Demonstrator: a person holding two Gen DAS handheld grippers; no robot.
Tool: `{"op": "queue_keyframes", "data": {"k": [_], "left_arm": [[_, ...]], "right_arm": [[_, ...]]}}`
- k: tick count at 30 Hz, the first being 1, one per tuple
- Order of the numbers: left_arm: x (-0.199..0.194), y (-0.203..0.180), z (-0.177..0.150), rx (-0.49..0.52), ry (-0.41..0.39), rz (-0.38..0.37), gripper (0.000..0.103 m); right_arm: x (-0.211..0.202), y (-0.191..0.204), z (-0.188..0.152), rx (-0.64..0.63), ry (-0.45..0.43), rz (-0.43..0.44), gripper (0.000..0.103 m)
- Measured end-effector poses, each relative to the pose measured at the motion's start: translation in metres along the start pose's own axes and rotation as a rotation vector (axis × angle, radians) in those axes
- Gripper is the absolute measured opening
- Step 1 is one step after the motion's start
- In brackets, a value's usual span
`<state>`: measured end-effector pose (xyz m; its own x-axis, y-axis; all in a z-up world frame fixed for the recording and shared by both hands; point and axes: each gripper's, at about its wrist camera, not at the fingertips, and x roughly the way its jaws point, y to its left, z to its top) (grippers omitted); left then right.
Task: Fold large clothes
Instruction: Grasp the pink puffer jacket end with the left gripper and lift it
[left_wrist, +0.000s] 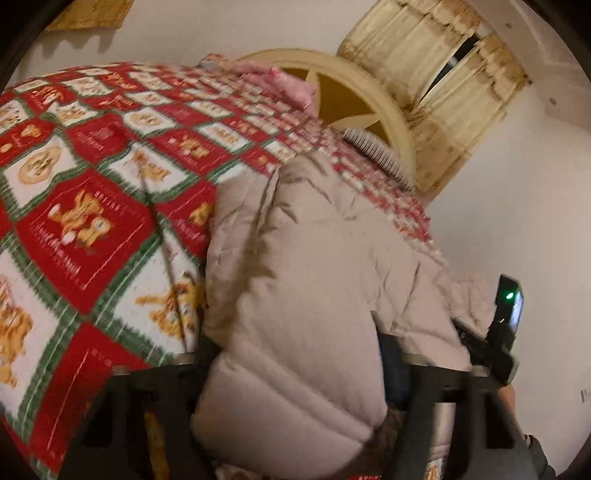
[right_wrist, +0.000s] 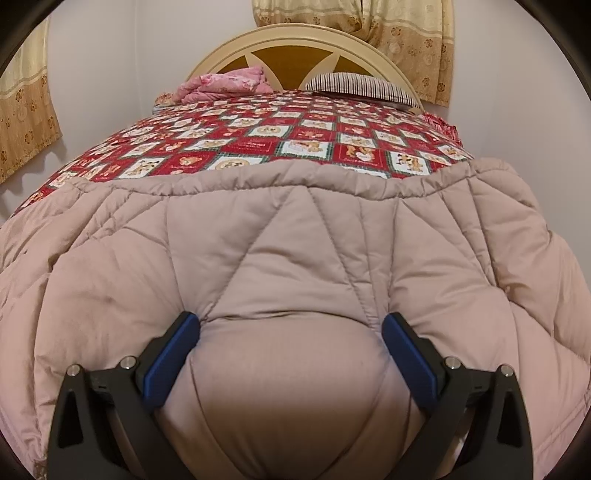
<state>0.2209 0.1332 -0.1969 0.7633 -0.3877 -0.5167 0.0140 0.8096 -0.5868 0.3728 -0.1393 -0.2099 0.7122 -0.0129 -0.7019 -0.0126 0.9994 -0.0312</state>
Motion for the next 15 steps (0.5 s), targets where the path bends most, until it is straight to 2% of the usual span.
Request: {"op": "queue_keyframes", "data": {"k": [2, 3, 6, 8, 9, 12, 15], "left_arm": [[-0.011, -0.013, 0.009, 0.036, -0.047, -0.062, 0.030], [-0.016, -0.024, 0.013, 0.073, -0.069, -0.075, 0.027], [-0.039, -0.086, 0.027, 0.246, -0.154, -0.143, 0.023], [-0.047, -0.125, 0.031, 0.338, -0.176, -0.195, 0.022], [-0.047, -0.159, 0.032, 0.421, -0.178, -0.212, 0.022], [-0.043, -0.231, 0.025, 0.620, -0.198, -0.238, 0.022], [-0.036, -0.286, 0.010, 0.776, -0.214, -0.278, 0.022]], "right_arm": [[0.001, 0.001, 0.001, -0.001, 0.006, -0.004, 0.102], [0.002, 0.000, 0.000, -0.005, 0.012, -0.008, 0.102], [0.005, 0.002, 0.001, -0.014, 0.028, -0.014, 0.103], [0.005, 0.000, 0.001, -0.009, 0.028, -0.003, 0.103], [0.004, -0.001, 0.001, -0.001, 0.026, 0.009, 0.103], [-0.002, -0.015, 0.003, 0.048, 0.033, 0.095, 0.103], [-0.034, -0.050, 0.009, 0.110, 0.061, 0.190, 0.100]]}}
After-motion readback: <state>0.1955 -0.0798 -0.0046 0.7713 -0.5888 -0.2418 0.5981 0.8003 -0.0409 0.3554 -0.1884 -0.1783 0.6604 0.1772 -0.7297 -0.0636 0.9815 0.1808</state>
